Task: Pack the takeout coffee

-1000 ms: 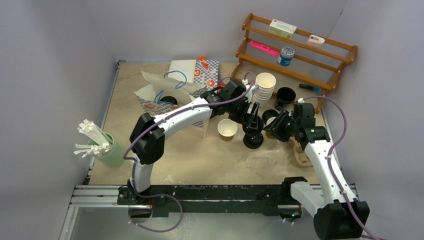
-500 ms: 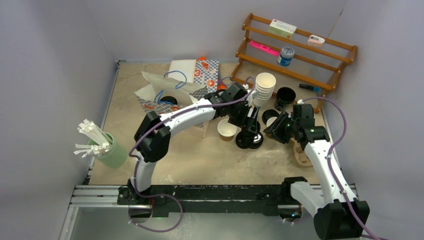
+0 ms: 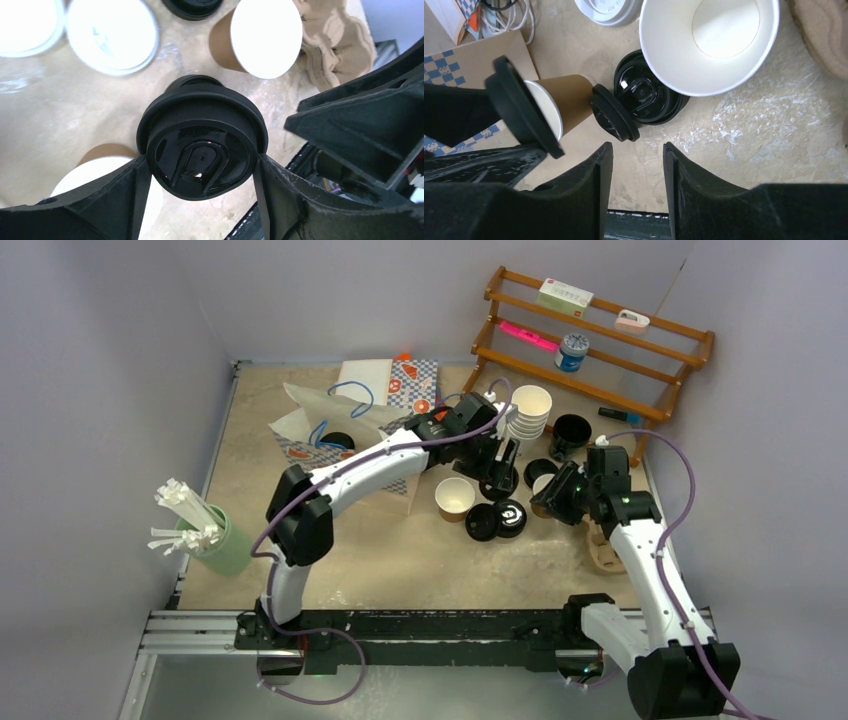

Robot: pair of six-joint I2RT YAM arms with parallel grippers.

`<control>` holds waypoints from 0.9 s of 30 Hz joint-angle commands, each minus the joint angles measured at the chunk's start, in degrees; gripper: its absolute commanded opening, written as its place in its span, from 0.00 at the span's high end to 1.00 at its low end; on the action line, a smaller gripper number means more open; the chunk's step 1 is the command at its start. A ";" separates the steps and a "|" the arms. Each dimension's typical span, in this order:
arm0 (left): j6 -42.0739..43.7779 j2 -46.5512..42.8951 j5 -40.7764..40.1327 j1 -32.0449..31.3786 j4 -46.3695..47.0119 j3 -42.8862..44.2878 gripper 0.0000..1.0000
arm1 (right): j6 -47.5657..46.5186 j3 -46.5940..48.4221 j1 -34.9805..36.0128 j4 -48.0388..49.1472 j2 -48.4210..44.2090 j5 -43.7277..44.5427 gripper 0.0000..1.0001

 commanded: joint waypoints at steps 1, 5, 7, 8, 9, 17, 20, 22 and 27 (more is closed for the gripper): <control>4.21 -7.20 -11.91 -0.22 -9.59 3.25 0.66 | -2.48 3.06 -0.06 0.19 -0.38 1.52 0.55; 6.48 -8.38 -21.94 -0.22 -18.62 3.19 0.65 | -2.75 3.39 -0.06 1.15 0.16 0.81 0.55; 7.42 -7.28 -25.77 -0.22 -22.62 5.14 0.65 | -3.12 3.55 -0.06 1.73 0.97 0.29 0.55; 7.67 -6.72 -26.63 -0.22 -23.86 5.90 0.65 | -3.34 3.71 0.02 1.98 1.34 -0.05 0.55; 8.00 -6.28 -26.78 -0.24 -24.57 6.78 0.66 | -3.59 3.95 0.03 2.18 1.77 -0.23 0.55; 9.28 -0.96 -22.73 -0.22 -27.46 11.67 0.65 | -4.98 6.42 0.35 2.44 4.44 -0.67 0.55; 10.02 0.91 -20.98 -0.26 -28.09 13.90 0.62 | -4.98 6.76 0.64 2.34 4.77 -0.76 0.55; 10.46 2.18 -20.21 -0.22 -29.13 14.76 0.61 | -5.03 6.85 0.73 2.28 4.89 -0.70 0.55; 9.97 4.03 -18.73 -0.30 -29.33 15.12 0.62 | -5.11 7.10 0.73 2.18 5.18 -0.37 0.55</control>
